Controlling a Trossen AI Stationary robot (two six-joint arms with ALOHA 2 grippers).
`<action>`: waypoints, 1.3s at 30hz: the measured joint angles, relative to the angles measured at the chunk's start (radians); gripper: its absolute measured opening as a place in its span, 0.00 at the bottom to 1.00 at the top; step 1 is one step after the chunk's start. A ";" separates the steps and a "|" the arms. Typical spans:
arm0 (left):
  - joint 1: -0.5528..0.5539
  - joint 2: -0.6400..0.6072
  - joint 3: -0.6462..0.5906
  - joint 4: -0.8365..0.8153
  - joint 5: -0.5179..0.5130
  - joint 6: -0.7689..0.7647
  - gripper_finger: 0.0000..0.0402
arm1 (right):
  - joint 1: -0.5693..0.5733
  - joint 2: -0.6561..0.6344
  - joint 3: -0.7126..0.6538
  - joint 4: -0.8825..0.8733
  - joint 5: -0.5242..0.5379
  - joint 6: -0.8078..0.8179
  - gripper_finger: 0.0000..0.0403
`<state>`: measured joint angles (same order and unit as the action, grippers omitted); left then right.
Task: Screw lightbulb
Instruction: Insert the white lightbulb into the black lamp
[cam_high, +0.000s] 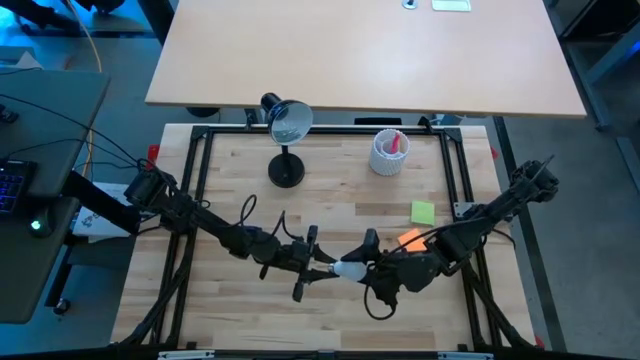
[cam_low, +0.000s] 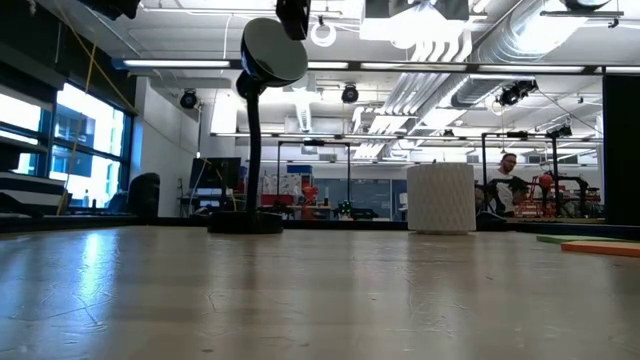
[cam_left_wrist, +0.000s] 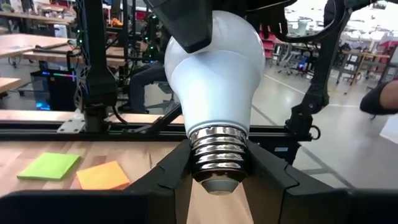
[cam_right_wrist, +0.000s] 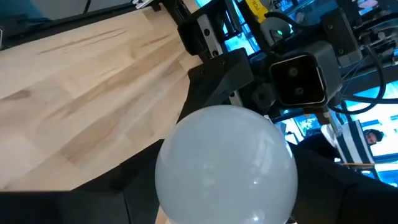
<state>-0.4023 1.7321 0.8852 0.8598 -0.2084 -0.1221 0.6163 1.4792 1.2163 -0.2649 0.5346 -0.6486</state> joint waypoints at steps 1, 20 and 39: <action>0.000 0.000 0.000 0.001 -0.009 -0.013 0.29 | 0.000 0.000 0.000 0.000 0.001 0.013 0.67; 0.010 0.000 -0.093 -0.097 -0.082 -0.067 0.56 | 0.091 -0.114 0.000 -0.070 0.140 0.247 0.66; -0.038 0.002 -0.674 0.710 -0.942 -0.263 0.56 | -0.089 -0.280 -0.647 0.758 0.099 0.557 0.65</action>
<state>-0.4407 1.7336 0.2117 1.5699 -1.1507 -0.3849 0.5273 1.1989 0.5691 0.4936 0.6332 -0.0913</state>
